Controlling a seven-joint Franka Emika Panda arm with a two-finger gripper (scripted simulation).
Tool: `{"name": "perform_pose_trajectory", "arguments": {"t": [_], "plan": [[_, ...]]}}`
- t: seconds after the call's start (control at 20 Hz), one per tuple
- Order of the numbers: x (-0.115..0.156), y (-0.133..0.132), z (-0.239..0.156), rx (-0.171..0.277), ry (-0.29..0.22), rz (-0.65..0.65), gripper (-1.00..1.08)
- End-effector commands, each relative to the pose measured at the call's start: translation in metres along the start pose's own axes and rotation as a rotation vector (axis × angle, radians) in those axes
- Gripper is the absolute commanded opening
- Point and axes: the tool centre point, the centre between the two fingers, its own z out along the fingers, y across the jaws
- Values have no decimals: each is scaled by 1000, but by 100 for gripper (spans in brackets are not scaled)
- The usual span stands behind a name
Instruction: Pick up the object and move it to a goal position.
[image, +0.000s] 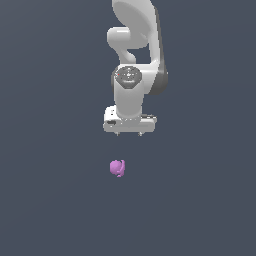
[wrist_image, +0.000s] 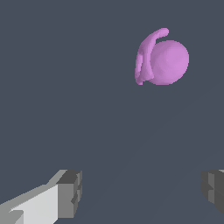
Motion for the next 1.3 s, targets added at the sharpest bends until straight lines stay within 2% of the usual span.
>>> {"name": "perform_pose_trajectory", "arguments": {"t": [0.0,0.5,0.85,1.25], "plan": [[0,0,0,0,0,0,100],[8,-36,-16,11,42,-75,100],[14,-30,-13,10,43,-66,100],[44,-12,-1,9,54,-39,100]]}}
